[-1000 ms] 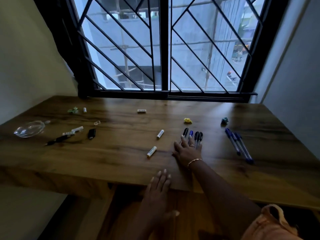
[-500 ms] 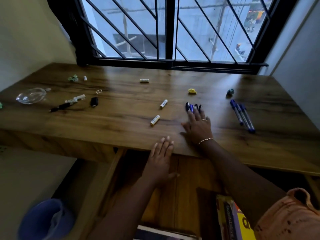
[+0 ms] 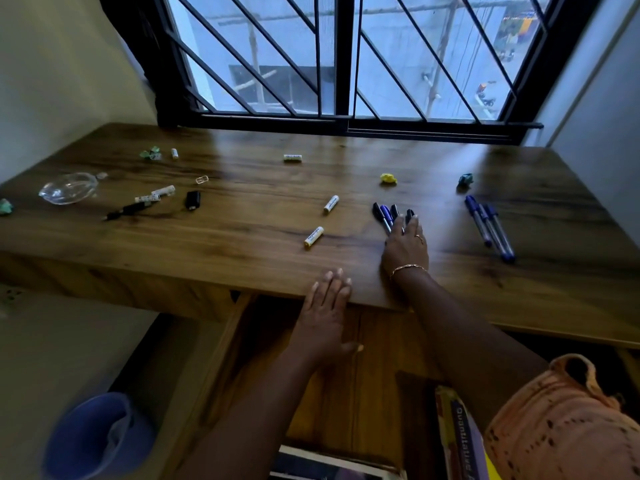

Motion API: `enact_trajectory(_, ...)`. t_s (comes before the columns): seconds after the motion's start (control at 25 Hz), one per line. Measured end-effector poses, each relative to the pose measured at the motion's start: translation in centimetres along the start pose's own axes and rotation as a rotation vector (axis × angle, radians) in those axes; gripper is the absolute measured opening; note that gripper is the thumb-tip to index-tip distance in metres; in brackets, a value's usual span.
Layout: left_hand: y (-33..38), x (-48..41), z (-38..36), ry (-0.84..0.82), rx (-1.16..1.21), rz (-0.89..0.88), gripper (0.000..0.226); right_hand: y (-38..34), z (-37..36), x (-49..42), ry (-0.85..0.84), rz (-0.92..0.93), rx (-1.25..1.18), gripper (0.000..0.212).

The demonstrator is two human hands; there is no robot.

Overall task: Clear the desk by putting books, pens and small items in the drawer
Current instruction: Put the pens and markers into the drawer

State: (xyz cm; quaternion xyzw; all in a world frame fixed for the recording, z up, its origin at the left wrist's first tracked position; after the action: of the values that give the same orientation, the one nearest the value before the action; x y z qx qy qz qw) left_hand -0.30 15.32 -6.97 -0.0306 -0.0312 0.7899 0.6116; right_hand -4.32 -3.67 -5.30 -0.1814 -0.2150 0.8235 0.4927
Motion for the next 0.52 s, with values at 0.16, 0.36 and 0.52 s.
enact_trajectory(0.16,-0.1,0.1,0.3,-0.007,0.043,0.026,0.108,0.7,1.5,0.4,0.102,-0.089,0.050,0.064)
enact_trajectory(0.36,0.0,0.2,0.1,-0.053,0.013,0.027,0.108,-1.2,1.4,-0.1,0.059,0.024,0.229,0.044)
enact_trajectory(0.52,-0.2,0.1,-0.1,-0.068,0.019,0.022,0.107,-1.8,1.4,0.8,-0.001,0.034,0.217,0.030)
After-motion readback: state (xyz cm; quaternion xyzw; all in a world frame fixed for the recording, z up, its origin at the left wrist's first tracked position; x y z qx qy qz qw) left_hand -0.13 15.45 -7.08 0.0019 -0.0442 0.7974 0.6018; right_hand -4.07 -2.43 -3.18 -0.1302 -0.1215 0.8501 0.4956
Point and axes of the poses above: each hand's wrist, its own x-axis away from the middle knuckle, its own z-axis out of the back of the hand, y = z × x, the point moved 8 cm from there along -x, towards the middle knuckle, and after that the axes turned 14 degrees about -x, right-handed, at the moved point
